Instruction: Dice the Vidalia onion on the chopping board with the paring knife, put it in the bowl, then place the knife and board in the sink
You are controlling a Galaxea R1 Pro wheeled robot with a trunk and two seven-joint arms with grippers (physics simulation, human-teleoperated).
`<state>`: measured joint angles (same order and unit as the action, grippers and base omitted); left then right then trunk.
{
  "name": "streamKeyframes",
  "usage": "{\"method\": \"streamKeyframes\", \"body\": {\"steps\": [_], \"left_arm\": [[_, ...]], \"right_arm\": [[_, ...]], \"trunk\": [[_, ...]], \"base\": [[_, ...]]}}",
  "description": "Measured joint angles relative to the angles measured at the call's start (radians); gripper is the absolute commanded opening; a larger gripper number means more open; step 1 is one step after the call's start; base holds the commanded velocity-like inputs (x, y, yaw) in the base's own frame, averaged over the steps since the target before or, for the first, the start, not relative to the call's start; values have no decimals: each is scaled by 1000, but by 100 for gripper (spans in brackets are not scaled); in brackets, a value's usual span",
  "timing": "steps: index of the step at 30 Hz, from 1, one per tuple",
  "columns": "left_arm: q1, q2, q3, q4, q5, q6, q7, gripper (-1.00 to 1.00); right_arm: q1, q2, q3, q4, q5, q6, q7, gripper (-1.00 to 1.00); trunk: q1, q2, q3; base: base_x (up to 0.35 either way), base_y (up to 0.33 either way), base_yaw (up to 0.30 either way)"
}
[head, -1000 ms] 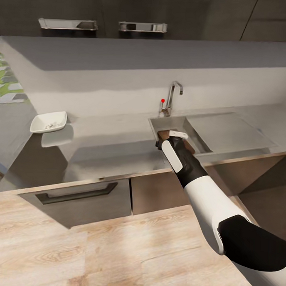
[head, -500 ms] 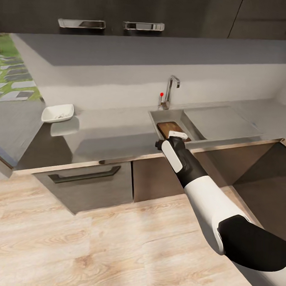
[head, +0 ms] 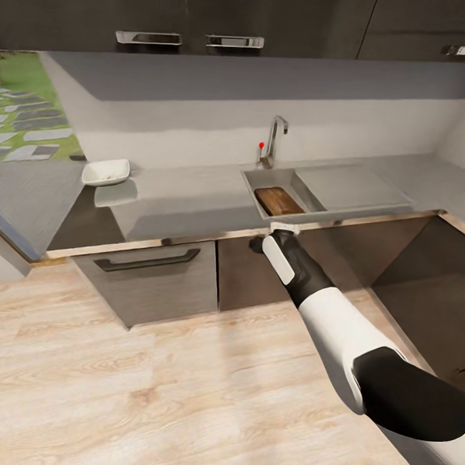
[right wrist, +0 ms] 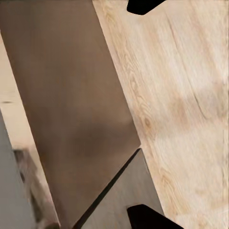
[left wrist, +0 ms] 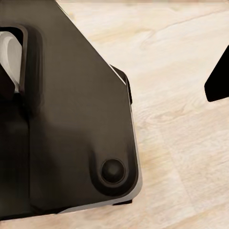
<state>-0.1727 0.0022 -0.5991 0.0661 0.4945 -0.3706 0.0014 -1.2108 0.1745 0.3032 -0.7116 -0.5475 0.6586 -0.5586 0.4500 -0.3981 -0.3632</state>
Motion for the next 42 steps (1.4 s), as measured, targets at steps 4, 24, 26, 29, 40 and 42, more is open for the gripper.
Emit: {"method": "streamKeyframes", "body": {"steps": [4,24,26,29,40,42], "left_arm": [[0,2,1,0,0,-1,0,100],[-1,16,130,-26,20,1,87,100],[-1,23,133,-38,20,0,89,100],[-2,50,134,-128,19,-2,96,100],[-2,71,132,-173,22,-12,189,100],[-2,71,132,-173,22,-13,188,100]], "right_arm": [[0,0,0,89,4,-34,54,100],[677,-200,-2,692,378,-1139,702,100],[725,-209,-1,692,378,-1188,705,100],[809,-213,0,693,379,-1313,702,100],[828,-212,-6,692,371,-1340,688,100],[828,-213,-6,692,367,-1340,688,100]], "trunk": [[0,0,0],[-1,0,0],[-1,0,0],[-1,0,0],[-1,0,3],[-1,0,6]], "base": [[-132,0,0],[-6,0,0],[0,0,0],[0,0,0],[0,0,0],[0,0,0]]}}
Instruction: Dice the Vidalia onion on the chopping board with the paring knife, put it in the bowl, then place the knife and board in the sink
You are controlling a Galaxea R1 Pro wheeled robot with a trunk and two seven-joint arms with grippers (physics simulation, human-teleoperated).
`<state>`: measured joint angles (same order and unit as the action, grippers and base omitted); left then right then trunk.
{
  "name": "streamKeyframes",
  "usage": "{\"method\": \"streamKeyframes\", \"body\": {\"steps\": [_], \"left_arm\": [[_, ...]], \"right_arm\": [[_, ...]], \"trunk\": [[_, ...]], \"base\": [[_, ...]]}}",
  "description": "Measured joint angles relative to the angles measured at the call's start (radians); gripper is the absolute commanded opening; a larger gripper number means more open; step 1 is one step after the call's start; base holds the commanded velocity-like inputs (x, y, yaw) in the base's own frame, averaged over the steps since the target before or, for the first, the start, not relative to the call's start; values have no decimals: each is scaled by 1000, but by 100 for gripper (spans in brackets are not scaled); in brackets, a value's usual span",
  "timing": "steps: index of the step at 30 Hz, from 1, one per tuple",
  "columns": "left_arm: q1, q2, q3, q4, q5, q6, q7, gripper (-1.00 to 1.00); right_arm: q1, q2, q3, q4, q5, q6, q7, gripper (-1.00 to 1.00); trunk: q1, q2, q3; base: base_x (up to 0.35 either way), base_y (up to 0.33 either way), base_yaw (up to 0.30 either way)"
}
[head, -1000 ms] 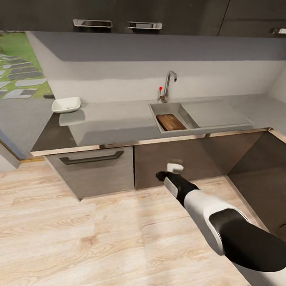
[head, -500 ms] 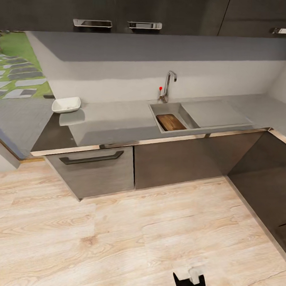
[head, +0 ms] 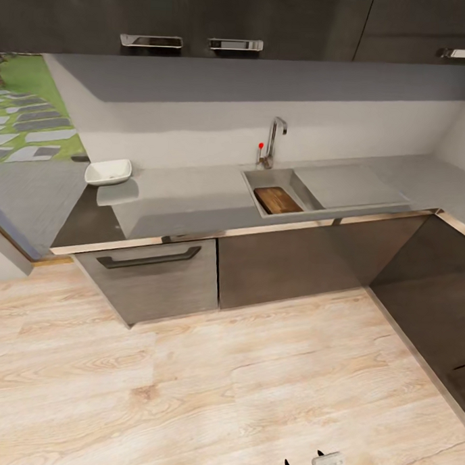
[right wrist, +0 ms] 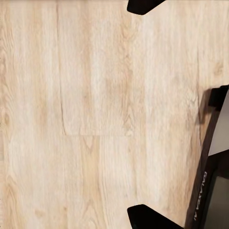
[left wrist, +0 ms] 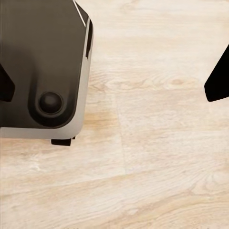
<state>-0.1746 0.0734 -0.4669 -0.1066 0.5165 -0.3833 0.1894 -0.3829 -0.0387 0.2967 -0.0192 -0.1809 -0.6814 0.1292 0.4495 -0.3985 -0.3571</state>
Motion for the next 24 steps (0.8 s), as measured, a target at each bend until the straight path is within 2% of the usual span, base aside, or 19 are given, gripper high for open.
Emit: {"method": "streamKeyframes", "body": {"steps": [5,7,11,16,21,24], "left_arm": [[0,1,0,0,0,0,-2,100],[0,2,0,0,0,0,-2,100],[0,3,0,0,0,0,-3,100],[0,3,0,0,0,0,-4,100],[0,2,-1,0,0,0,-4,100],[0,2,-1,0,0,0,-4,100]], "right_arm": [[0,-4,0,0,-16,0,-8,100],[0,-9,0,1,-33,1,-34,100],[10,-40,-5,2,-59,3,-75,100],[73,-58,-5,3,-72,30,-88,100],[157,-58,-5,3,-74,105,-94,100],[178,-58,-5,3,-74,125,-94,100]], "trunk": [[0,0,8],[0,0,11],[0,0,17],[0,0,25],[0,0,33],[0,0,38]], "base": [[0,0,0],[0,0,0],[0,0,0],[0,0,0],[0,0,0],[0,0,0]]}}
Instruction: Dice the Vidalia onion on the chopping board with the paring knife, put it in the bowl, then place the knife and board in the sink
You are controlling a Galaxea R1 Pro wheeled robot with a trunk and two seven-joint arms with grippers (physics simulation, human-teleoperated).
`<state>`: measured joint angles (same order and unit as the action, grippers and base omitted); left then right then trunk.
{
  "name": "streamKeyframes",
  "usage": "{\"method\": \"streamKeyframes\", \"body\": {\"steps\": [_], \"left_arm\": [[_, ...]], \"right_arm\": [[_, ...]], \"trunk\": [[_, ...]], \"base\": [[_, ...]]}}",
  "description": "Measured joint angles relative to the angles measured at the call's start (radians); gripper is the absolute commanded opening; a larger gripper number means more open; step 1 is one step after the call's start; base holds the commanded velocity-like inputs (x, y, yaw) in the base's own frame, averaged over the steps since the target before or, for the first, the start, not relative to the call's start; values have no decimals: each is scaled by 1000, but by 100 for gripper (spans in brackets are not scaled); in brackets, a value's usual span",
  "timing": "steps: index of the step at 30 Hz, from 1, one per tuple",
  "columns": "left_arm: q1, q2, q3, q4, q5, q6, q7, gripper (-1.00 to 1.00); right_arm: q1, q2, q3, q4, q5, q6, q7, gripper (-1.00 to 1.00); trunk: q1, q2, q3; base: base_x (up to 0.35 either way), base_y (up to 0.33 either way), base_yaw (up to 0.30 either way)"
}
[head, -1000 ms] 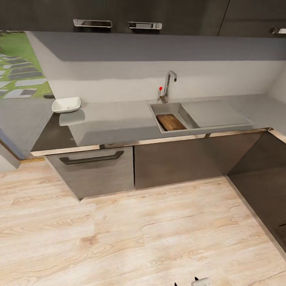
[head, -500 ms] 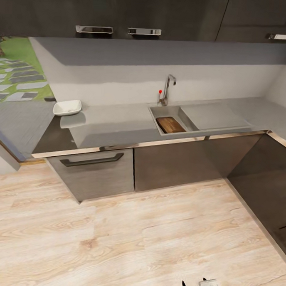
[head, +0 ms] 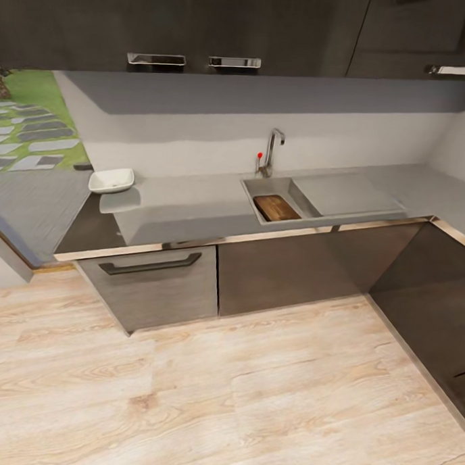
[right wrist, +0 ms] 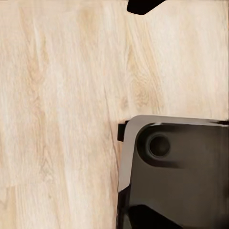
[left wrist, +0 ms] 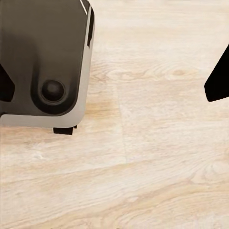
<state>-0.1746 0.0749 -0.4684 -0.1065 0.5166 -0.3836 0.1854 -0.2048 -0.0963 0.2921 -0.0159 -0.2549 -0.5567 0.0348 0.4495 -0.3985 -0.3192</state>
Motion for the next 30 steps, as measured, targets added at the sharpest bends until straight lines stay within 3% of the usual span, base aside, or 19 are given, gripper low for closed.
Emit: {"method": "streamKeyframes", "body": {"steps": [4,11,30], "left_arm": [[0,-2,-2,0,0,0,0,100],[0,-3,-1,0,0,0,0,100],[0,-5,0,-1,0,2,0,100]], "right_arm": [[4,3,-1,-1,-5,17,0,100],[4,4,-2,-2,-75,18,0,100],[4,14,-2,-3,-84,18,-10,100]], "trunk": [[0,0,6],[0,0,17],[0,0,42]], "base": [[0,0,45],[0,0,139],[0,0,204]]}}
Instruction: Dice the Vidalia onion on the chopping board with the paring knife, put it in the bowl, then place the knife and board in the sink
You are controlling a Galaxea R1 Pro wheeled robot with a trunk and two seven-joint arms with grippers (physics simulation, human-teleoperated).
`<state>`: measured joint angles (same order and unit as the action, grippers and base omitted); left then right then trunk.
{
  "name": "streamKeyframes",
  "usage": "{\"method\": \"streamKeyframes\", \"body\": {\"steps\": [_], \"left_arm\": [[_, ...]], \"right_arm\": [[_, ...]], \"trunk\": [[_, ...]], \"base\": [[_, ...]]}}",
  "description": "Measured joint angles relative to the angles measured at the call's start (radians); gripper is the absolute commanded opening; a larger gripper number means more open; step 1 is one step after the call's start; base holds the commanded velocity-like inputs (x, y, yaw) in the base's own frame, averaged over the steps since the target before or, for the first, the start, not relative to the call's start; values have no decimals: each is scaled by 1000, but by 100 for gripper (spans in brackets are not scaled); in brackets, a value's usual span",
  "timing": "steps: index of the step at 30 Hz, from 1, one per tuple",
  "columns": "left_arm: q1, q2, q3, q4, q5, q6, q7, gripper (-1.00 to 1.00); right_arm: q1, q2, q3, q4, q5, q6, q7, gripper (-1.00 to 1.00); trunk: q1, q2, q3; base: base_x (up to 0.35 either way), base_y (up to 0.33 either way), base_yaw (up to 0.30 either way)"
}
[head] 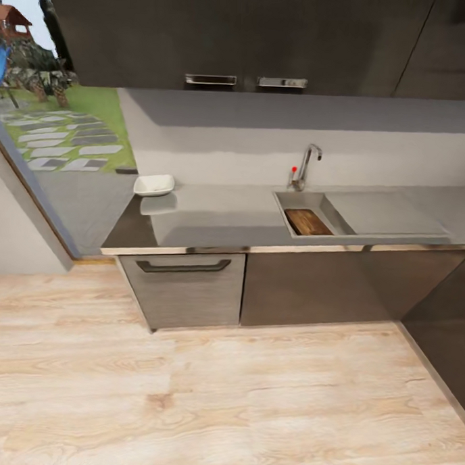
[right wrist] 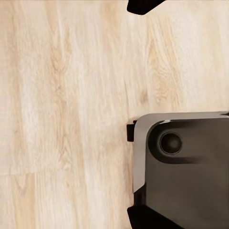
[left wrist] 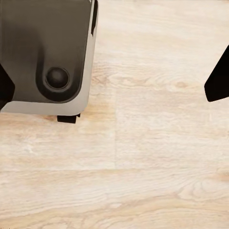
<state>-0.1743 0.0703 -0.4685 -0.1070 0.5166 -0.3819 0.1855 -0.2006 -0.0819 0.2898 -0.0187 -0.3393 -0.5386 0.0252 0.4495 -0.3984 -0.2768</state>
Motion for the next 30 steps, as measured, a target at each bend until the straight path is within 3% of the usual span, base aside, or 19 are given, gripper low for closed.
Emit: {"method": "streamKeyframes", "body": {"steps": [7,30], "left_arm": [[0,0,0,0,0,0,0,100],[0,-10,0,2,0,3,0,100]], "right_arm": [[0,0,0,0,0,0,0,100],[0,-1,0,1,-1,0,0,100]], "trunk": [[0,0,9],[0,0,46]], "base": [[0,0,144],[0,0,-18]]}}
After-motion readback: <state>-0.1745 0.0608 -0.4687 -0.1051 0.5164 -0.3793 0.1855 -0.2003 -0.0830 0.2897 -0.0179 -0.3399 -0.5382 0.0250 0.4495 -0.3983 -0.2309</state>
